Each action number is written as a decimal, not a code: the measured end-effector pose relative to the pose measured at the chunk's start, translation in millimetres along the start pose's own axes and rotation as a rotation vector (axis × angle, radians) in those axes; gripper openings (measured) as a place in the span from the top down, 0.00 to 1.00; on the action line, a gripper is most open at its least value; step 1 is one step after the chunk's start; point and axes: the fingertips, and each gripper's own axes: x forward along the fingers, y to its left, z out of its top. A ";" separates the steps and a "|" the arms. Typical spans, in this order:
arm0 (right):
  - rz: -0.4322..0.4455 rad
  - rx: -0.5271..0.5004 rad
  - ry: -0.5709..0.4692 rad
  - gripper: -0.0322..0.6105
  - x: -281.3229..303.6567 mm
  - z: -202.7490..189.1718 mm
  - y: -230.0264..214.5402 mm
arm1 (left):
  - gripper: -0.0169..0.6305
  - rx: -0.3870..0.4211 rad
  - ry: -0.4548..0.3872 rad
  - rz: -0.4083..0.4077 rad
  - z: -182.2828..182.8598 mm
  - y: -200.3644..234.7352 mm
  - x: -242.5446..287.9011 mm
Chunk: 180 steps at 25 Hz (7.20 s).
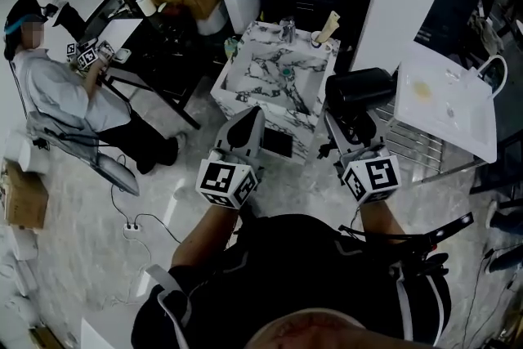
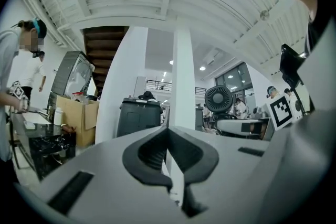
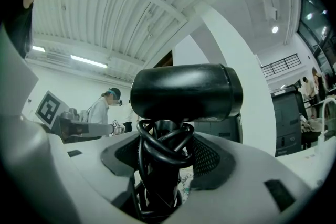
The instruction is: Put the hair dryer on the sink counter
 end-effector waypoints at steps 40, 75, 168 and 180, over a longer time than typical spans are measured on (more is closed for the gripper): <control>-0.107 0.076 0.072 0.54 240.6 -41.8 122.8 | 0.96 -0.046 0.006 -0.071 12.1 273.5 -12.8; 0.289 0.002 0.311 0.54 390.8 -201.7 67.1 | 0.96 -0.094 0.135 0.110 -75.6 346.7 138.7; 0.320 -0.025 1.174 0.51 390.8 -528.7 34.0 | 0.97 -0.171 0.399 0.074 -211.6 309.9 152.4; 0.287 -0.013 0.871 0.51 408.3 -396.4 58.1 | 0.96 -0.172 0.286 0.034 -170.3 306.1 131.7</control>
